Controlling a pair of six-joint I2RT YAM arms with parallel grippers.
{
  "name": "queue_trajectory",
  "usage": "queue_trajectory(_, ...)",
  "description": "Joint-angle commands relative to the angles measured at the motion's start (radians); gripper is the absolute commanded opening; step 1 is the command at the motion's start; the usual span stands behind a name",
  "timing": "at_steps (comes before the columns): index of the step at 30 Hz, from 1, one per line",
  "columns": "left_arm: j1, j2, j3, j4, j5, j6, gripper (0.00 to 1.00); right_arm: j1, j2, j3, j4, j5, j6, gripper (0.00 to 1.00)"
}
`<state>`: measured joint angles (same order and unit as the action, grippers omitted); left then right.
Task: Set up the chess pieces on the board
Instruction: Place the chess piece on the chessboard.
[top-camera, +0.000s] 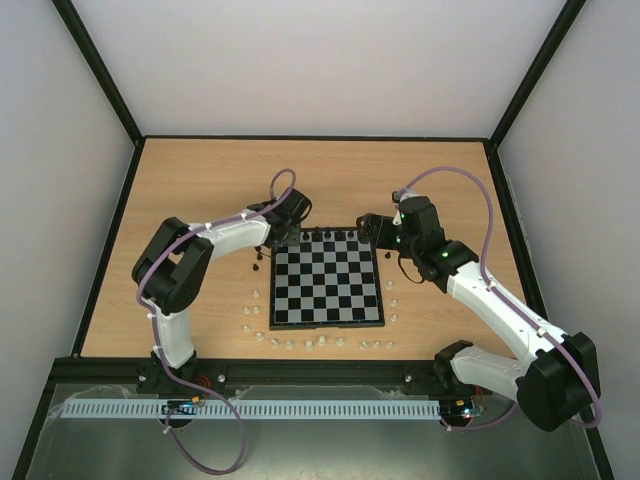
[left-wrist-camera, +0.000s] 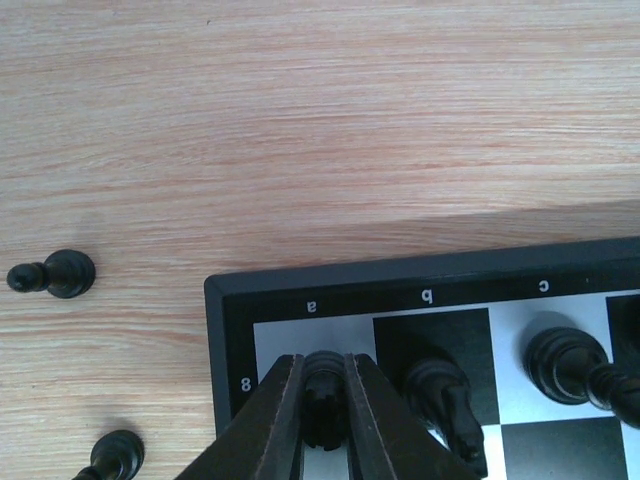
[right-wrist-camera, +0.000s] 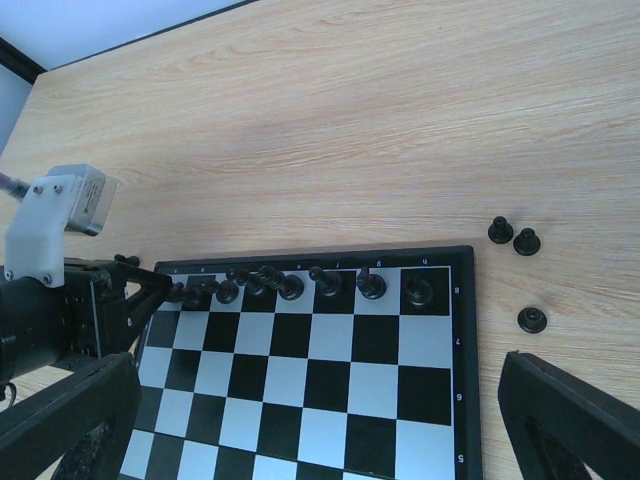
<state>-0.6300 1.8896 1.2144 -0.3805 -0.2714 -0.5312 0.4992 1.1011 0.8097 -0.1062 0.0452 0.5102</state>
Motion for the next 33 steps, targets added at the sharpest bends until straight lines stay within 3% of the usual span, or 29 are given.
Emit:
queue_trajectory(1, -0.001, 0.034, 0.026, -0.019, -0.004, 0.009, 0.14, 0.005, -0.008, -0.007, 0.002, 0.011, 0.005, 0.99)
queue_trajectory(11, -0.001, 0.002, 0.019, -0.038, -0.032, 0.010, 0.27, 0.005, 0.006, -0.005, 0.005, 0.007, 0.005, 0.99)
queue_trajectory(15, -0.001, -0.018, 0.022, -0.047, -0.037, 0.012, 0.27, 0.005, 0.008, -0.005, 0.004, 0.010, 0.004, 0.99)
queue_trajectory(19, -0.001, -0.072, 0.022, -0.060, -0.057, 0.011, 0.35, 0.005, 0.012, -0.007, 0.006, 0.013, 0.004, 0.99)
queue_trajectory(26, 0.000, -0.221, 0.000, -0.068, -0.121, 0.013, 0.62, 0.006, 0.025, -0.010, 0.013, 0.012, 0.003, 0.99)
queue_trajectory(29, -0.001, -0.304, -0.046, -0.006, -0.104, 0.038, 0.75, 0.006, 0.034, -0.013, 0.020, 0.014, 0.004, 0.99)
queue_trajectory(31, -0.005, -0.369, -0.109, 0.074, -0.066, 0.084, 0.93, 0.006, 0.041, -0.015, 0.025, 0.002, -0.001, 0.99)
queue_trajectory(33, -0.009, -0.437, -0.162, 0.137, -0.053, 0.111, 0.99, 0.006, 0.045, -0.021, 0.032, -0.002, -0.005, 0.99)
